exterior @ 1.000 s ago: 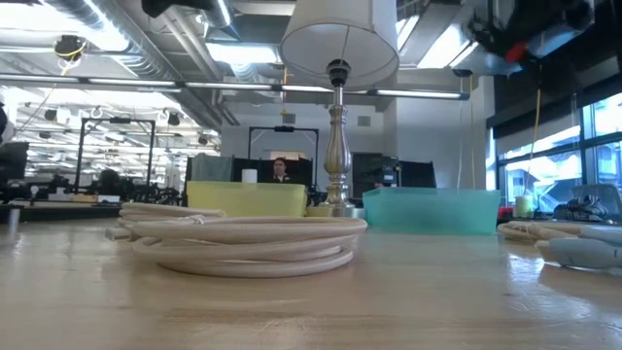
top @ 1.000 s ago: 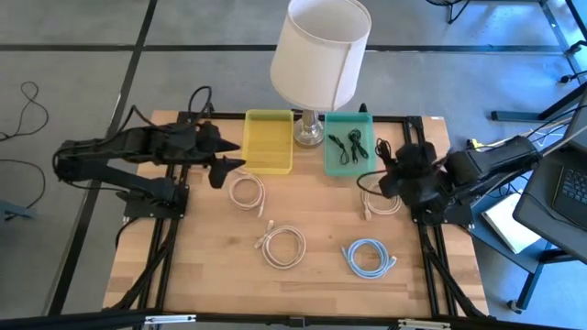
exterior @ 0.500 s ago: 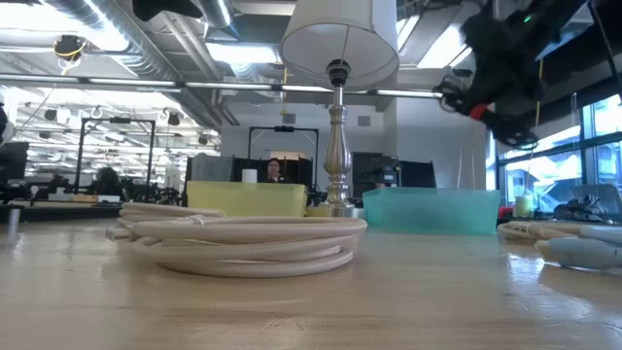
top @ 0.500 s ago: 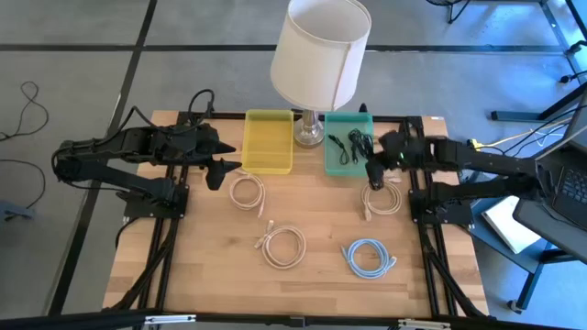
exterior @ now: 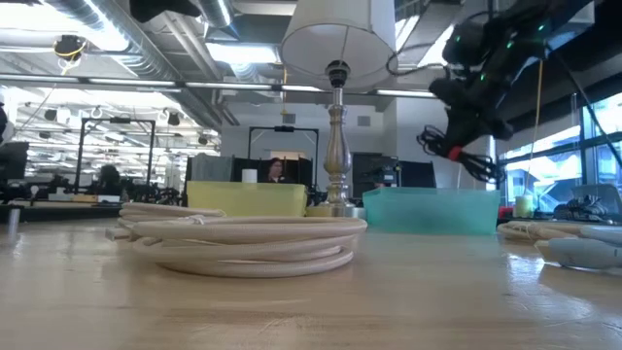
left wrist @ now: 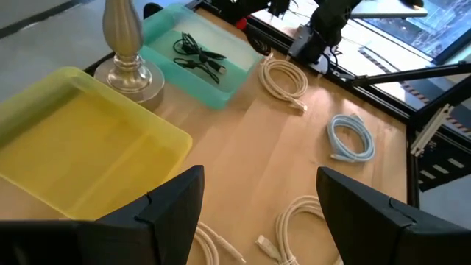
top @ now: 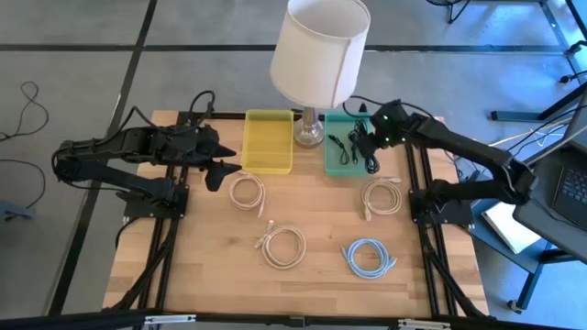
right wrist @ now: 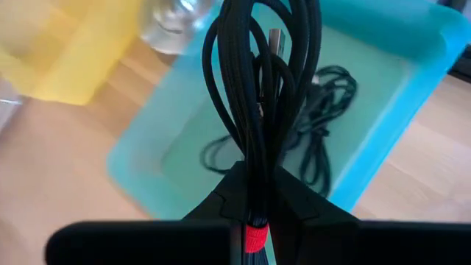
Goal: Pick & Place USB Port
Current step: Put the black USB cable into the blue bin
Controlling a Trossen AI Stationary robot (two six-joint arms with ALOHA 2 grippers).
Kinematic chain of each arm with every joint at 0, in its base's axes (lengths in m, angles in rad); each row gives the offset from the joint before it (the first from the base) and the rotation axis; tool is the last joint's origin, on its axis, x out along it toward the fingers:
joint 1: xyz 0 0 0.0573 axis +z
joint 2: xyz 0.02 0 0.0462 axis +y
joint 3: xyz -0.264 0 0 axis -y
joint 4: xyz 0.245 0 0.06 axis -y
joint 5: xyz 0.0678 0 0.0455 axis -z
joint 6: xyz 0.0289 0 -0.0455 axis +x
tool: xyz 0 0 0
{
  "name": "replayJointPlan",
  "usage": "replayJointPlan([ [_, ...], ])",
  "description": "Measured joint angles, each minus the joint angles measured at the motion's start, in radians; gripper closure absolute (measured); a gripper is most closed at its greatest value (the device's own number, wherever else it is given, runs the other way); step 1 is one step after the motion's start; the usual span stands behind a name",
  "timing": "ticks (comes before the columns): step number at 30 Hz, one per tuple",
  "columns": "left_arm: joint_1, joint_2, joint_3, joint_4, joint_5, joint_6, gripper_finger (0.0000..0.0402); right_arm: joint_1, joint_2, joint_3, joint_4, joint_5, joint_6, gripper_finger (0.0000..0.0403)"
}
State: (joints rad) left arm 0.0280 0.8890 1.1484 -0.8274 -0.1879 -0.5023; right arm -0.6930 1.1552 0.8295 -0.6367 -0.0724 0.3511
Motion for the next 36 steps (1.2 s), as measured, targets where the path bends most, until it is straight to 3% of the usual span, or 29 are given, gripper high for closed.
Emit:
replayJointPlan([
  [10,0.0,0.0,0.0,-0.009,0.002,-0.012,0.0145,-0.109,0.088,0.0,0.123,-0.075,-0.033,0.0375],
  [36,0.0,-0.001,0.0,-0.01,0.006,-0.065,0.0145,-0.162,0.419,0.0,0.285,-0.088,-0.098,0.0374],
])
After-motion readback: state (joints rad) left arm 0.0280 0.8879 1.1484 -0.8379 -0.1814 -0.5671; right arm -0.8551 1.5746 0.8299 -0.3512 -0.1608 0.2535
